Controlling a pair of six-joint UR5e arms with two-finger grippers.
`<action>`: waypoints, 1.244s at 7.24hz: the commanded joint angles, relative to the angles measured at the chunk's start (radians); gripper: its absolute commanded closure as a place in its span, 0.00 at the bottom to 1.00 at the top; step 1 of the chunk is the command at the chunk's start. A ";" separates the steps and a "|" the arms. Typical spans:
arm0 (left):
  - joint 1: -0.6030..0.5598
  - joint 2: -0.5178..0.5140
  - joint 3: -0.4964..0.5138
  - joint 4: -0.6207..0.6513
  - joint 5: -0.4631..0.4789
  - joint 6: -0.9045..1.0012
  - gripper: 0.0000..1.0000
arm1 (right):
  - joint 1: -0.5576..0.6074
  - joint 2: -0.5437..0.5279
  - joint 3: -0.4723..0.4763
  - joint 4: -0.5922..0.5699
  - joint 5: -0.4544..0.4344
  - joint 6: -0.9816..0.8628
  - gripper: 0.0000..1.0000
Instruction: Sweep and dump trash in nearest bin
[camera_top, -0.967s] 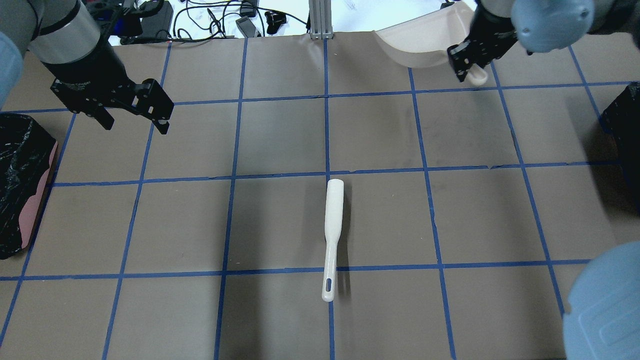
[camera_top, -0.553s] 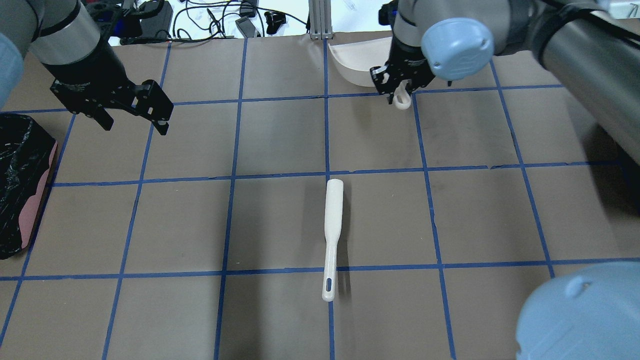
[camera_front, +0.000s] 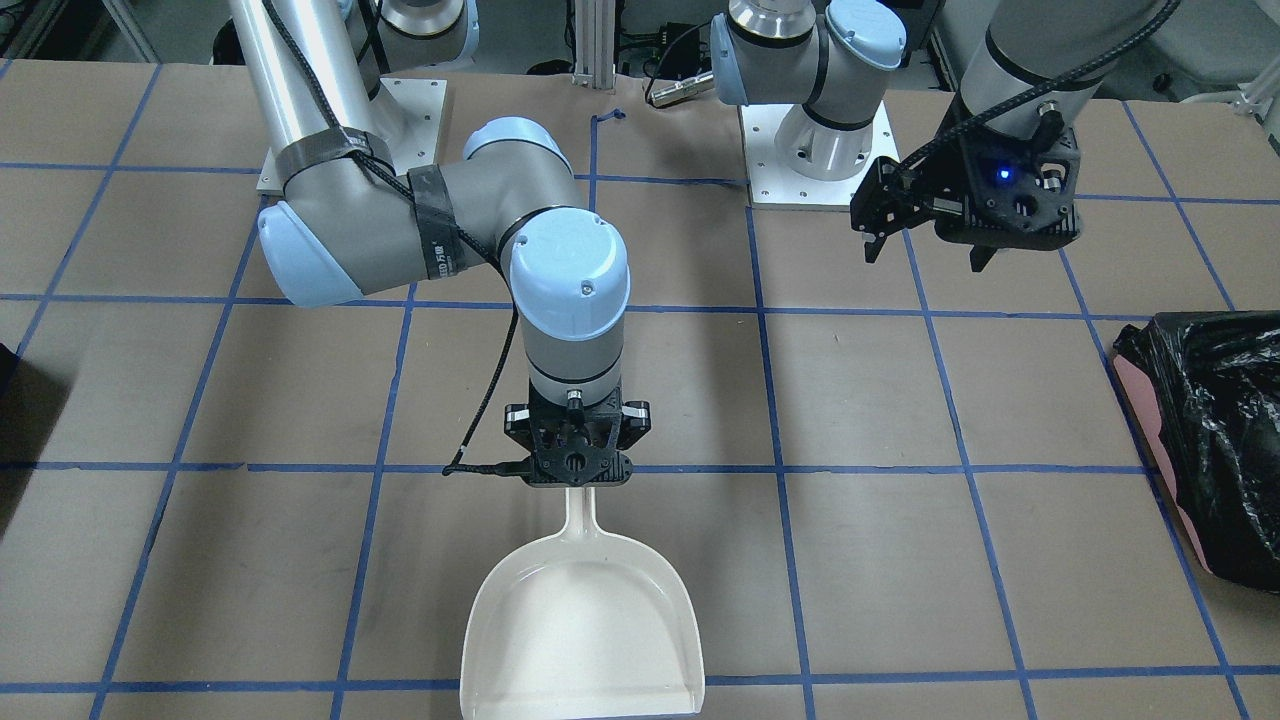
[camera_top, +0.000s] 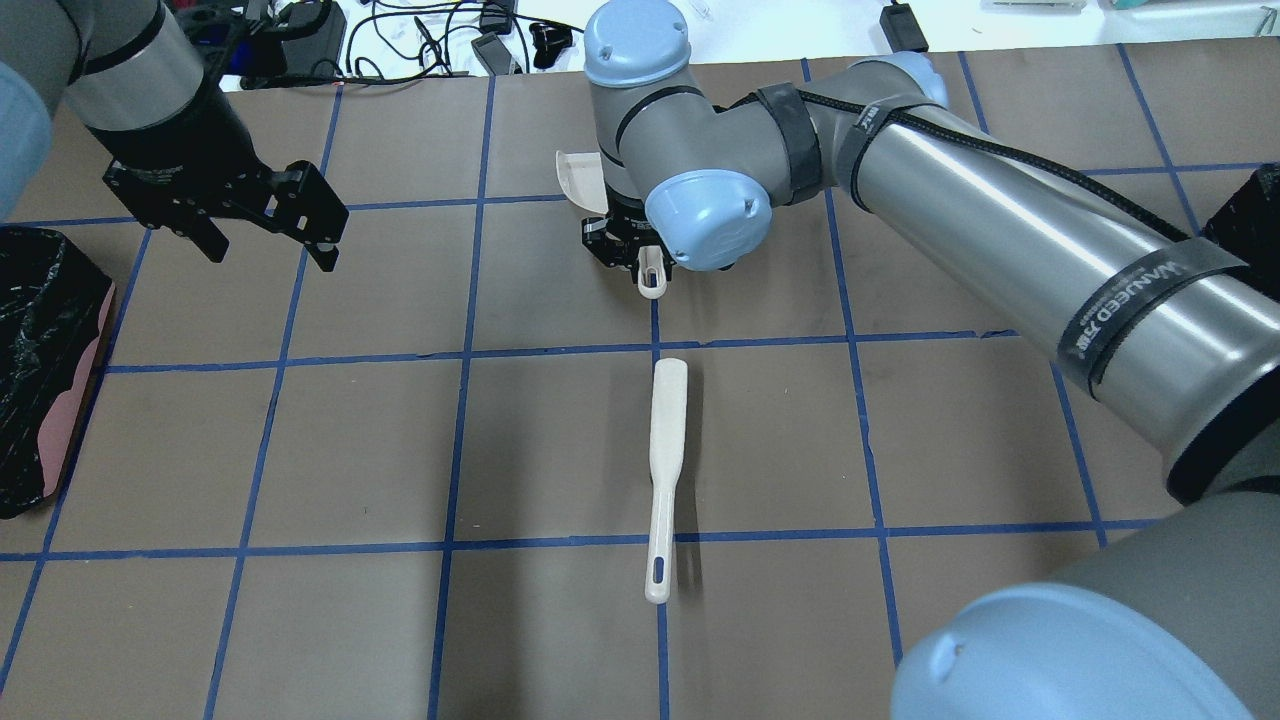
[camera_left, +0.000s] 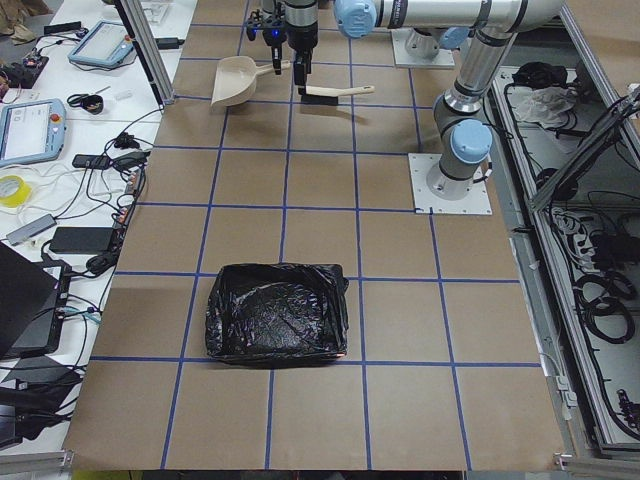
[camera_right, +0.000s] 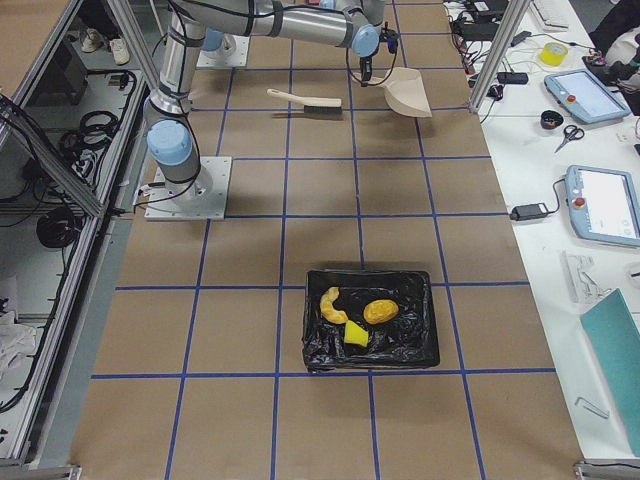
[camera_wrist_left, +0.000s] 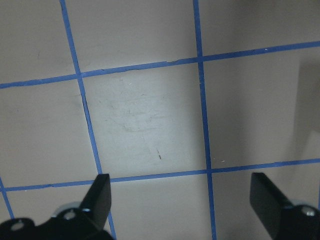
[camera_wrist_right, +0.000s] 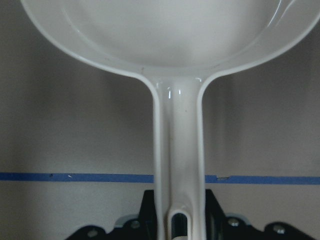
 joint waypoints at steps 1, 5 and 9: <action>0.001 0.000 0.000 0.000 0.000 0.000 0.00 | 0.012 -0.022 0.071 0.001 -0.006 0.035 1.00; 0.002 0.001 0.000 0.000 0.000 0.000 0.00 | 0.012 -0.071 0.143 -0.002 -0.045 -0.053 1.00; 0.002 0.000 0.000 0.000 0.000 0.002 0.00 | 0.009 -0.057 0.144 -0.026 -0.040 -0.089 1.00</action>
